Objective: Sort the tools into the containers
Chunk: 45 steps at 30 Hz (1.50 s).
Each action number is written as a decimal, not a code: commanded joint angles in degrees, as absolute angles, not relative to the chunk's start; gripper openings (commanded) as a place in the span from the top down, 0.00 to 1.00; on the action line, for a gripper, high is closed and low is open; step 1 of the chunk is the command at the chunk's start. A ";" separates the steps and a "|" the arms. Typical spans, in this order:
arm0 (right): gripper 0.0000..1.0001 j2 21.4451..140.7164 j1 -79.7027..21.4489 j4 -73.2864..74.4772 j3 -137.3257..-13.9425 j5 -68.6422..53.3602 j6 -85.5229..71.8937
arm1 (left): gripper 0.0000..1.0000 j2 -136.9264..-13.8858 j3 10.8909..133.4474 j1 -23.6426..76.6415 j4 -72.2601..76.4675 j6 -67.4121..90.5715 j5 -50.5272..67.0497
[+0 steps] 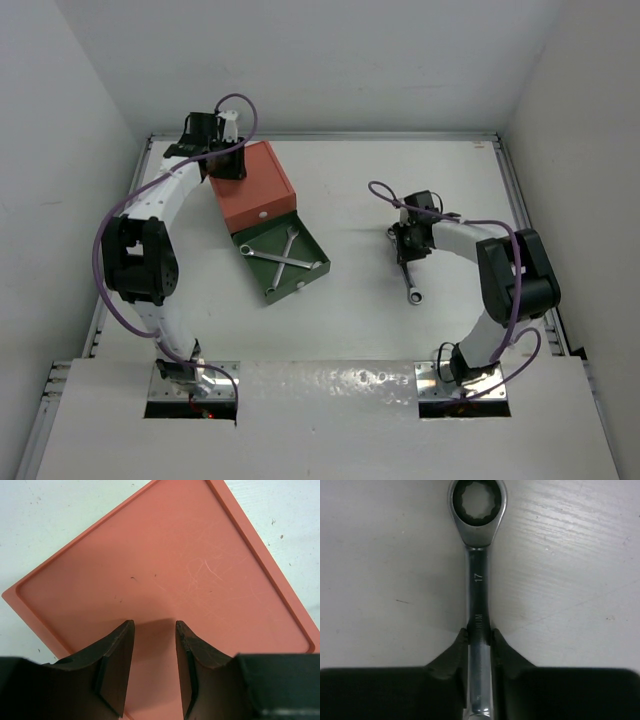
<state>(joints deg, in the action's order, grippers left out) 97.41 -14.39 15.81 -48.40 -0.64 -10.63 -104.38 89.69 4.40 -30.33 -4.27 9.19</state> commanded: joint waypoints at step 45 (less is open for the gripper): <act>1.00 109.15 -47.46 0.35 -83.50 -15.12 19.75 | 0.64 -106.08 90.70 1.85 -29.62 -6.15 6.06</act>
